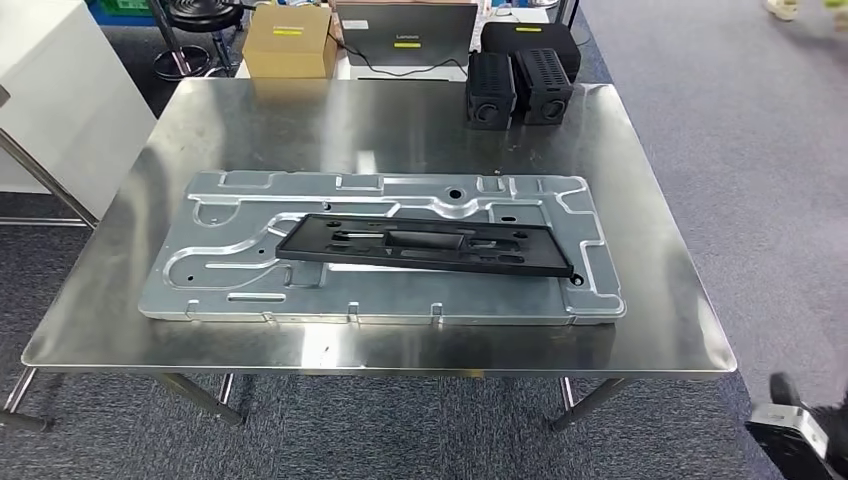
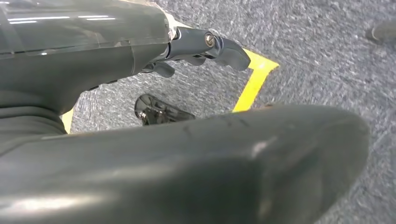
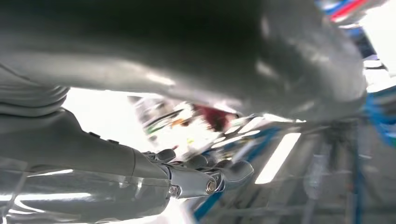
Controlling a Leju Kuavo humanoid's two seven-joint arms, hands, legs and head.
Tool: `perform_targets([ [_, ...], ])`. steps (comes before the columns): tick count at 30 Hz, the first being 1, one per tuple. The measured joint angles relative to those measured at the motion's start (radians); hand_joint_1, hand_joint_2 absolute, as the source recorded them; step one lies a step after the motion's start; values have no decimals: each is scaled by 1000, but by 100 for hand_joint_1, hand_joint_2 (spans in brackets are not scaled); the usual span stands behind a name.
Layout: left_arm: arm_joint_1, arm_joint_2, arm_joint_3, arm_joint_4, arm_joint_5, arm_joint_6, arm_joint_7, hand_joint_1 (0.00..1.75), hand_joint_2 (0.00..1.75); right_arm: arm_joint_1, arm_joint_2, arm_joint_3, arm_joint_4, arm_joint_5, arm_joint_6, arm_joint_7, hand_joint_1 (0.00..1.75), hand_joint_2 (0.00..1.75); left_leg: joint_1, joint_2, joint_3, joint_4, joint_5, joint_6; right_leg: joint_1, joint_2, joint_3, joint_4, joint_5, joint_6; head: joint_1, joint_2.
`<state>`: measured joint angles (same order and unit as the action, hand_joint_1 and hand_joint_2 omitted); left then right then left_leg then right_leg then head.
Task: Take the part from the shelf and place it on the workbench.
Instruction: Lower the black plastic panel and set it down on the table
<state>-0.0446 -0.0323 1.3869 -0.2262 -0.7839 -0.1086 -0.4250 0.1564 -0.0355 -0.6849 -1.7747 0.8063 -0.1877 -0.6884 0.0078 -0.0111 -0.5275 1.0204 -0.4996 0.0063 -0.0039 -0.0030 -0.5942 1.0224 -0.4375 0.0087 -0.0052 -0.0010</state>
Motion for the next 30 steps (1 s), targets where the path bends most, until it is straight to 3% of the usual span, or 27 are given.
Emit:
perform_targets([
  [2, -1, 0, 1, 0, -4, -2, -2, 0, 0, 7, 19, -92, 9, 51, 30, -3, 0, 0, -1, 4, -2, -6, 13, 16, -5, 2, -5, 10, -11, 12, 0, 0],
  [4, -2, 0, 1, -2, -9, -6, -7, 0, 0, 7, 35, -170, 35, 102, 49, -3, 0, 0, 0, 8, -13, -12, 29, 31, -9, 3, -28, 76, -77, 20, 2, 0],
  [6, -2, 0, 1, -2, -12, -9, -11, 0, 0, 2, 47, -240, 84, 164, 69, -3, 0, 0, -4, 9, -31, -11, 43, 36, -11, 3, -67, 199, -164, 26, 2, 0],
  [7, -2, 0, 1, -3, -12, -11, -12, 0, 0, -3, 51, -272, 120, 199, 77, -3, 0, 0, -6, 9, -42, -10, 50, 36, -12, 3, -77, 248, -188, 28, 2, 0],
  [8, -2, 0, 2, -3, -12, -12, -12, 0, 0, -10, 54, -302, 164, 233, 83, -3, 0, 0, -8, 9, -52, -8, 56, 35, -13, 3, -72, 265, -190, 28, 2, 0],
  [9, -3, 0, 3, -3, -13, -12, -12, 0, 0, -19, 56, -331, 216, 265, 83, -3, 0, 0, -11, 9, -61, -7, 63, 35, -13, 3, -47, 244, -174, 26, 2, 0],
  [12, -4, -2, 5, -3, -18, -14, -12, 0, 0, -54, 54, -415, 399, 346, 70, 5, 0, 0, -15, 8, -80, -5, 82, 27, -8, 3, 95, 43, -112, 13, 1, 0],
  [13, -5, -3, 6, -3, -21, -15, -11, 0, 0, -66, 51, -438, 466, 374, 61, 16, 0, 0, -14, 8, -81, -6, 88, 22, -3, 4, 125, -7, -103, 8, 1, 0],
  [14, -6, -4, 6, -3, -24, -15, -9, 0, 0, -79, 48, -461, 538, 404, 45, 34, 0, 0, -11, 8, -83, -8, 96, 16, 3, 4, 136, -33, -100, 4, 0, 0],
  [17, -5, -11, 8, -3, -33, -10, 6, 0, 0, -113, 38, -533, 783, 503, -34, 115, 0, 0, 0, 7, -95, -8, 106, -4, 14, 1, 123, -55, -69, -16, 3, 0],
  [18, -2, -13, 8, -3, -37, -7, 12, 0, 0, -122, 37, -551, 858, 528, -58, 147, 0, 0, 1, 7, -104, 9, 82, -8, 12, -1, 113, -59, -57, -25, 2, 0],
  [19, 0, -15, 8, -3, -41, -5, 18, 0, 0, -129, 37, -564, 930, 545, -75, 184, 0, 0, 2, 6, -117, 46, 39, -11, 10, -2, 102, -62, -45, -32, 1, 0],
  [21, 3, -20, 9, -3, -52, -2, 30, 0, 0, -144, 40, -583, 1066, 567, -89, 272, 0, 0, 3, 6, -142, 165, -66, -16, 11, -2, 74, -59, -25, -41, -1, 0],
  [22, 3, -21, 9, -3, -58, -1, 37, 0, 0, -150, 44, -591, 1128, 575, -86, 316, 0, 0, 3, 6, -149, 223, -96, -18, 12, -2, 58, -56, -15, -42, -1, 0],
  [23, 2, -22, 9, -3, -64, 0, 43, 0, 0, -156, 50, -599, 1181, 581, -76, 356, 0, 0, 3, 6, -144, 258, -101, -20, 13, -3, 42, -52, -5, -42, -1, 0],
  [24, 1, -22, 8, -3, -69, 1, 49, 0, 0, -161, 56, -606, 1229, 584, -62, 395, 0, 0, 2, 7, -124, 261, -84, -19, 14, -3, 25, -46, 4, -42, -2, 0],
  [25, 1, -22, 8, -3, -74, 3, 56, 0, 0, -166, 61, -613, 1271, 587, -44, 433, 0, 0, 1, 7, -87, 228, -56, -17, 14, -3, 7, -40, 13, -41, -2, 0],
  [26, 1, -22, 8, -3, -79, 5, 61, 0, 0, -171, 66, -621, 1308, 588, -26, 467, 0, 0, -2, 7, -34, 167, -33, -12, 14, -3, -8, -33, 21, -39, -2, 0],
  [28, -3, -21, 7, -4, -86, 8, 67, 0, 0, -178, 75, -635, 1367, 586, 2, 519, 0, 0, -9, 8, 76, 16, -33, -1, 13, -3, -28, -19, 34, -32, -1, 0],
  [30, -7, -21, 6, -4, -91, 9, 70, 0, 0, -183, 81, -647, 1408, 585, 28, 554, 0, 0, -16, 9, 121, -59, -50, 7, 11, -6, -33, -16, 49, -21, -2, 0],
])
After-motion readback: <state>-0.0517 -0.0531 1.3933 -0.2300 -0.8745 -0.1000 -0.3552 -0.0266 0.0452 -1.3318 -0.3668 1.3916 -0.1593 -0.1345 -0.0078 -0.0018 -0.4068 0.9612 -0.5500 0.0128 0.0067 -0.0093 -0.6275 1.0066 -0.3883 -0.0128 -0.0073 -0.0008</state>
